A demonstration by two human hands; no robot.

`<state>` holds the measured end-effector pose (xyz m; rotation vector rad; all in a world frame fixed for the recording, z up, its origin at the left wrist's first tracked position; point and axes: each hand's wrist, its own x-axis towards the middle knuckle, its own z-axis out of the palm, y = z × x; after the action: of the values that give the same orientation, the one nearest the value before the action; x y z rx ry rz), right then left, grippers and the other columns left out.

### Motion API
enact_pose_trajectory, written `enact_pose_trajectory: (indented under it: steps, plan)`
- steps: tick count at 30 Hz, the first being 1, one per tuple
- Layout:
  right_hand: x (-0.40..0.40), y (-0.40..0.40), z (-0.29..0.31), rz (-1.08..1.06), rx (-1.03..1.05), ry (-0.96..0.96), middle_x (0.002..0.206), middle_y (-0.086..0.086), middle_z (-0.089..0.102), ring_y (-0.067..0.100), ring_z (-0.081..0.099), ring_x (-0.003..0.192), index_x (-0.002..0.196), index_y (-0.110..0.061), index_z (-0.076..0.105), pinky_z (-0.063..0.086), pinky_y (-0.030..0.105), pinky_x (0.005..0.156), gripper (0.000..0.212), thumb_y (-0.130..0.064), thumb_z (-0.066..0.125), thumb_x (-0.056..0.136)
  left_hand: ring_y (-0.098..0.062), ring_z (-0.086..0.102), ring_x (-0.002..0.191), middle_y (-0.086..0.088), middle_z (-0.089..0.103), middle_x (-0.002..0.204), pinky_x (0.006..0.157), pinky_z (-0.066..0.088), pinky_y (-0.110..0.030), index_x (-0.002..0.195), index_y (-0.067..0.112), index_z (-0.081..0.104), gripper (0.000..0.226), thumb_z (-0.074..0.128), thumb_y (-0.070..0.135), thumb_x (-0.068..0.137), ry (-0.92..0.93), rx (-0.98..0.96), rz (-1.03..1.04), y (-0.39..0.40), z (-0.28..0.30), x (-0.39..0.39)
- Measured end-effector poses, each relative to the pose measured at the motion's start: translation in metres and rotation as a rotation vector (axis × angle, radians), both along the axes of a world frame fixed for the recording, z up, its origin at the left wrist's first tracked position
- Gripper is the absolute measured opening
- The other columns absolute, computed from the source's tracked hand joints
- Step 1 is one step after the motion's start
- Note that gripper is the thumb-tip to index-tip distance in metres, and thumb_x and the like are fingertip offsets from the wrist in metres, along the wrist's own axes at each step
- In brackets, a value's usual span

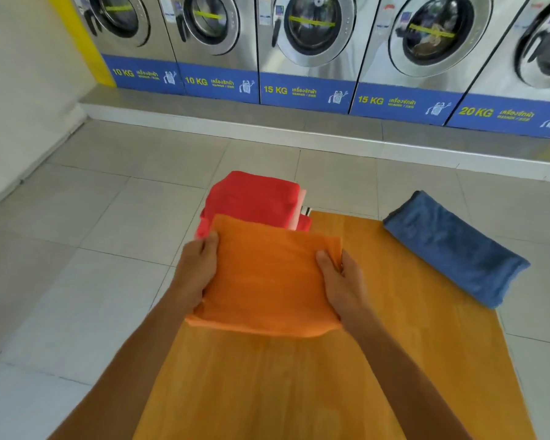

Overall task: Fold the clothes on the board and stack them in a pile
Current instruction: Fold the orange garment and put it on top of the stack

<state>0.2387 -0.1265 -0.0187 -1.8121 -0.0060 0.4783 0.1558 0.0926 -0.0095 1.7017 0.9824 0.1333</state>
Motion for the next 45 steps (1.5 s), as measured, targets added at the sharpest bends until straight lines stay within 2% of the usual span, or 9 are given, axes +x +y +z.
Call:
enact_pose_trajectory:
  steps: [8, 12, 19, 24, 29, 33, 36, 41, 45]
  plan:
    - [0.107, 0.118, 0.020, -0.065, 0.019, -0.116, 0.090, -0.011, 0.060, 0.006, 0.057, 0.080, 0.103, -0.028, 0.056, 0.045, 0.027, 0.066, 0.013, -0.040, 0.051, 0.102, -0.029, 0.062, 0.097, -0.007, 0.066, 0.104, 0.092, 0.048, -0.050, 0.111, 0.016, 0.060, 0.046, 0.036, 0.053, 0.099, -0.041, 0.022, -0.027, 0.121, 0.033, 0.116]
    - [0.137, 0.142, -0.021, -0.094, -0.152, -0.156, 0.089, -0.006, 0.060, 0.023, 0.062, 0.091, 0.104, -0.019, 0.057, 0.046, 0.035, 0.074, 0.020, -0.038, 0.050, 0.102, -0.033, 0.058, 0.110, -0.012, 0.061, 0.120, 0.100, 0.044, -0.050, 0.132, 0.007, 0.054, 0.057, 0.037, 0.051, 0.099, 0.065, -0.026, -0.052, 0.142, -0.004, 0.152]
    - [0.120, 0.139, -0.087, -0.179, -0.207, -0.080, 0.092, -0.006, 0.064, 0.021, 0.063, 0.088, 0.103, -0.024, 0.057, 0.050, 0.035, 0.071, 0.022, -0.045, 0.051, 0.100, -0.018, 0.054, 0.068, 0.000, 0.055, 0.074, 0.056, 0.041, -0.026, 0.071, 0.020, 0.053, 0.043, 0.036, 0.044, 0.103, 0.081, -0.004, -0.046, 0.135, -0.085, 0.149]
    - [0.132, 0.134, -0.070, -0.131, -0.267, -0.009, 0.112, 0.000, 0.064, 0.020, 0.061, 0.093, 0.125, -0.022, 0.054, 0.052, 0.037, 0.076, 0.036, -0.045, 0.057, 0.097, -0.025, 0.061, 0.079, -0.007, 0.062, 0.084, 0.055, 0.038, -0.026, 0.093, 0.006, 0.062, 0.051, 0.034, 0.048, 0.102, 0.126, 0.176, -0.099, 0.141, -0.086, 0.149]
    - [0.129, 0.139, -0.033, -0.206, -0.449, -0.546, 0.141, 0.005, 0.053, 0.022, 0.055, 0.122, 0.135, -0.020, 0.051, 0.050, 0.032, 0.093, 0.036, -0.024, 0.056, 0.099, -0.037, 0.035, 0.138, -0.021, 0.036, 0.150, 0.107, 0.035, -0.051, 0.145, 0.002, 0.034, 0.060, 0.035, 0.043, 0.101, 0.194, 0.612, -0.142, 0.139, -0.062, 0.152]
    - [0.113, 0.186, -0.042, 0.248, -0.658, -0.798, 0.162, 0.001, 0.034, 0.022, 0.024, 0.152, 0.148, -0.025, 0.045, 0.023, 0.049, 0.122, 0.044, -0.032, 0.040, 0.104, -0.030, 0.009, 0.151, -0.012, 0.018, 0.163, 0.122, 0.011, -0.050, 0.152, 0.014, 0.029, 0.055, 0.031, 0.039, 0.103, -0.044, 0.937, -0.424, 0.100, -0.064, 0.156]
    - [0.101, 0.189, -0.076, 0.477, -0.865, -0.773, 0.168, -0.002, 0.016, 0.022, 0.005, 0.156, 0.159, -0.028, 0.021, 0.013, 0.057, 0.122, 0.055, -0.043, 0.028, 0.106, -0.027, 0.003, 0.152, -0.007, 0.008, 0.165, 0.120, 0.014, -0.054, 0.156, 0.017, 0.015, 0.072, 0.007, 0.056, 0.097, 0.068, 1.000, -0.670, 0.092, -0.099, 0.140]
    - [0.115, 0.152, -0.088, 0.352, -0.953, -0.582, 0.169, -0.009, 0.001, 0.017, -0.005, 0.156, 0.159, -0.037, 0.001, -0.010, 0.059, 0.120, 0.070, -0.068, 0.006, 0.097, -0.024, 0.006, 0.152, -0.003, 0.006, 0.165, 0.122, 0.010, -0.051, 0.157, 0.023, 0.005, 0.071, -0.002, 0.056, 0.095, 0.067, 0.953, -0.619, 0.100, -0.109, 0.136]
    - [0.132, 0.103, -0.083, 0.223, -1.004, -0.178, 0.163, 0.003, 0.031, 0.030, 0.021, 0.152, 0.139, -0.027, 0.052, 0.013, 0.067, 0.116, 0.068, -0.061, 0.009, 0.098, -0.024, 0.003, 0.152, -0.003, 0.004, 0.165, 0.121, 0.010, -0.052, 0.157, 0.023, 0.001, 0.071, -0.003, 0.055, 0.094, 0.089, 0.958, -0.607, 0.099, -0.106, 0.135]
